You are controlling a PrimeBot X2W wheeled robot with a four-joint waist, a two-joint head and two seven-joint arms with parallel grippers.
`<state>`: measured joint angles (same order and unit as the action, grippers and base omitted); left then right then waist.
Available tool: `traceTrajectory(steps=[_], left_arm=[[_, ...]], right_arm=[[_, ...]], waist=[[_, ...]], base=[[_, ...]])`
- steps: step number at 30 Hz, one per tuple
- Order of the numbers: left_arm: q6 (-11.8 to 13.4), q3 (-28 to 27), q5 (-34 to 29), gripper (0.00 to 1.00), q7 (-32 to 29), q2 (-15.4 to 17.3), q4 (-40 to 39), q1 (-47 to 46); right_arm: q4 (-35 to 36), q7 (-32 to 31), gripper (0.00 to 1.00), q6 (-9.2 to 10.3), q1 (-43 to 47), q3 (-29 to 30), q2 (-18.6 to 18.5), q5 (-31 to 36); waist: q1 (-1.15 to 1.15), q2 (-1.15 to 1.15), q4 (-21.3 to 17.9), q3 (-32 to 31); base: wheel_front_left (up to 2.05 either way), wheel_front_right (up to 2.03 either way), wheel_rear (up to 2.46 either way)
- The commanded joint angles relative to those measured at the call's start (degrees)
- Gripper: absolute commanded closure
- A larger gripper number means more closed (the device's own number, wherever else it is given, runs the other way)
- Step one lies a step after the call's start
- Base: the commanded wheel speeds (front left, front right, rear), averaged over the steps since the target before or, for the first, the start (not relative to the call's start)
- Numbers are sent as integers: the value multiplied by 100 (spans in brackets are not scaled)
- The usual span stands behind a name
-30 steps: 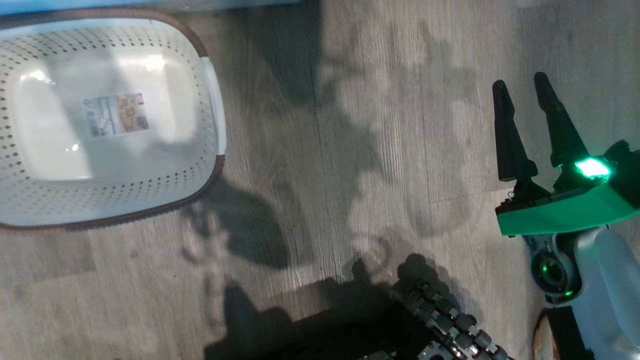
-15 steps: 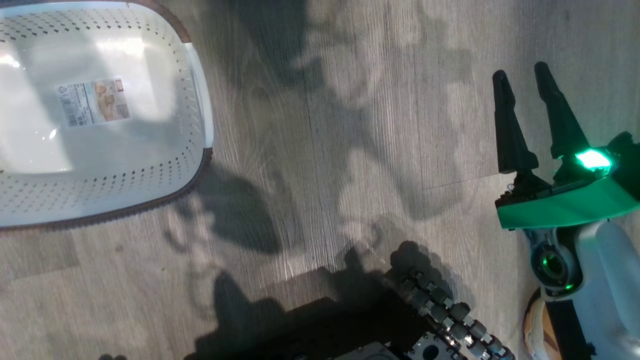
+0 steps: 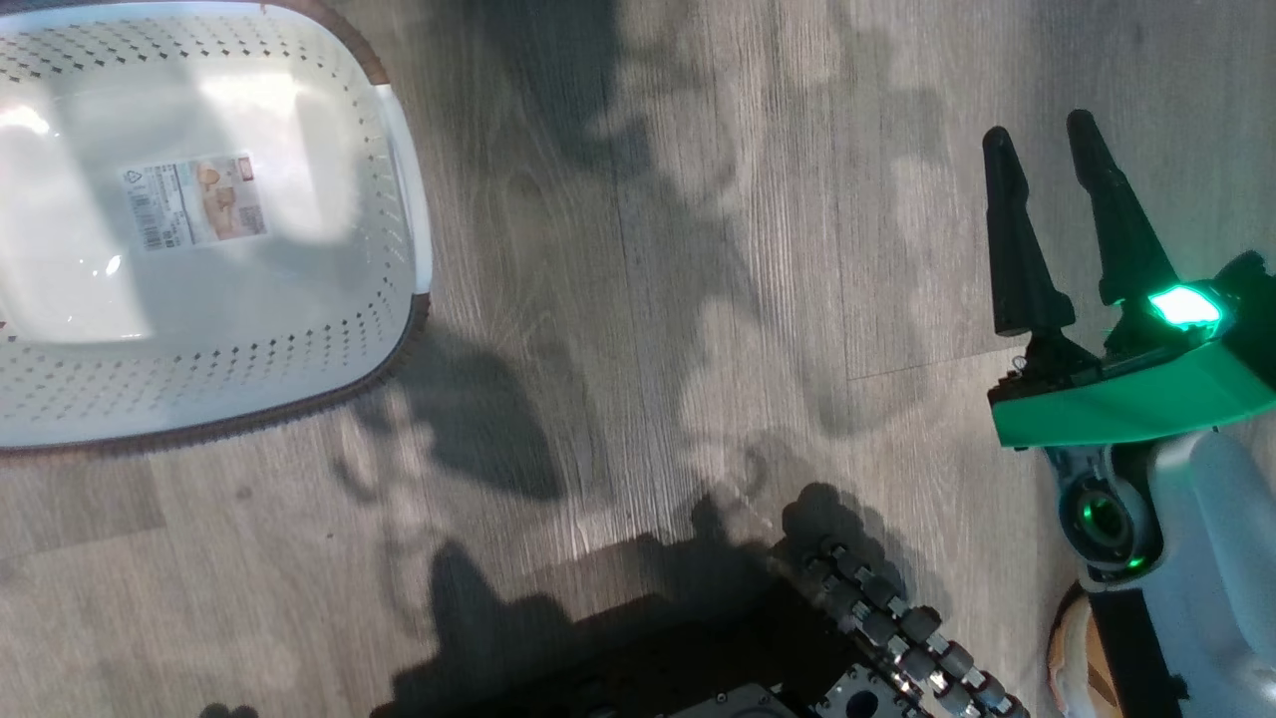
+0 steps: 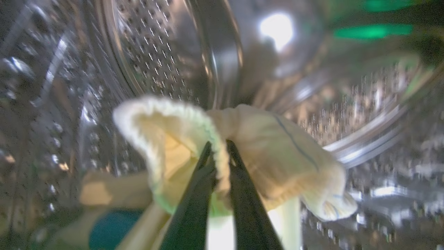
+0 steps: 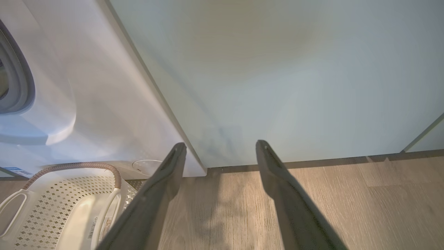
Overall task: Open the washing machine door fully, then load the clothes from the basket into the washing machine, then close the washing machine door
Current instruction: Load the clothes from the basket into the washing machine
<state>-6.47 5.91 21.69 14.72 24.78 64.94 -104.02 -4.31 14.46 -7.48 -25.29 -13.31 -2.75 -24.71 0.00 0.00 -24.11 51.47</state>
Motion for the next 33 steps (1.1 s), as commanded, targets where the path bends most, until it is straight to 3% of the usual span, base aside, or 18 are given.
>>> traceTrajectory(steps=[1, 2, 9, 33], left_arm=[[-43, 110, -31, 16, -82, 100, 13, -93], [-55, 173, -51, 0, -126, 87, 130, -119], [-95, 477, -55, 0, -179, -15, 558, -111], [-102, 901, 448, 0, -10, -313, 736, 1025]], right_arm=[[118, 54, 0, -1, 155, -51, -13, -3], [114, 54, 0, -1, 160, -39, -13, 8], [107, 54, 0, -1, 185, 6, -13, 69], [24, 54, 0, -1, 390, 92, -13, 244]], waist=[[0, 0, 19, -20], [0, 0, 32, -32], [0, 0, 162, -204], [0, 0, 389, -1049]], base=[[0, 0, 0], [0, 0, 0], [0, 0, 0], [0, 0, 0]])
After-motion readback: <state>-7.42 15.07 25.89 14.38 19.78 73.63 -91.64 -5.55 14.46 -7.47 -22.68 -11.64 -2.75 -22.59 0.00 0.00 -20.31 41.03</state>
